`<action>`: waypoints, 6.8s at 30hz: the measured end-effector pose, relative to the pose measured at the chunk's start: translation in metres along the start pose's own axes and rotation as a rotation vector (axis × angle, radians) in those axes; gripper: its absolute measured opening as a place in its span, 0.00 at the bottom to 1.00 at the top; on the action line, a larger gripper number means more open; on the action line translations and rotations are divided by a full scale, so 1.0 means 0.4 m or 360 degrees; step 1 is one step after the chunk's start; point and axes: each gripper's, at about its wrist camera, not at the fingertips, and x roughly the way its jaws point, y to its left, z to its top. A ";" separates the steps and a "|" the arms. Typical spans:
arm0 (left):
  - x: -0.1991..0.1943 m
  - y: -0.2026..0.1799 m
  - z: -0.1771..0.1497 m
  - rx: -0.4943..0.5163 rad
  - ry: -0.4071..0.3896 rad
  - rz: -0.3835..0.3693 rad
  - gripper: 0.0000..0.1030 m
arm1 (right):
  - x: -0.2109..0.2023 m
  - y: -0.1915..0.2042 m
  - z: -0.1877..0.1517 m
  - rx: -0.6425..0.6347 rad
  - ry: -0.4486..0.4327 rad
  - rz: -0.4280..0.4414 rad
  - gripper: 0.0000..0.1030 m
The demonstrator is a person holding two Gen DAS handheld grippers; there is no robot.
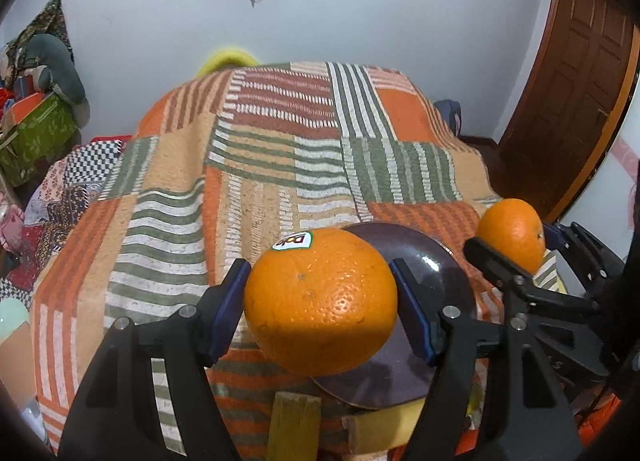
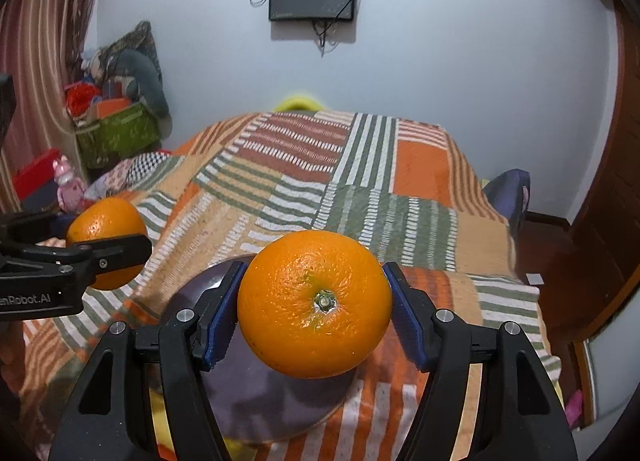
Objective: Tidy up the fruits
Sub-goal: 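Carry both held oranges over the purple plate with both tools, then lower the oranges onto the purple plate and open both tools, then grasp the pale green corn cob with the left tool while the right tool grasps the yellow squash, then lift and carry the corn cob and yellow squash toward the purple plate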
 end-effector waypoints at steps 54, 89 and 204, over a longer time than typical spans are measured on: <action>-0.036 0.013 -0.073 0.0177 0.0121 0.0072 0.78 | -0.026 0.001 -0.062 -0.0054 0.0253 0.0133 0.78; 0.024 -0.043 -0.247 0.0361 0.0398 0.0204 0.77 | -0.079 -0.032 -0.244 0.0022 0.0432 0.0023 0.79; -0.047 0.120 -0.340 -0.0012 0.0397 0.0010 0.36 | -0.069 -0.108 -0.276 -0.0168 0.0759 0.0314 0.39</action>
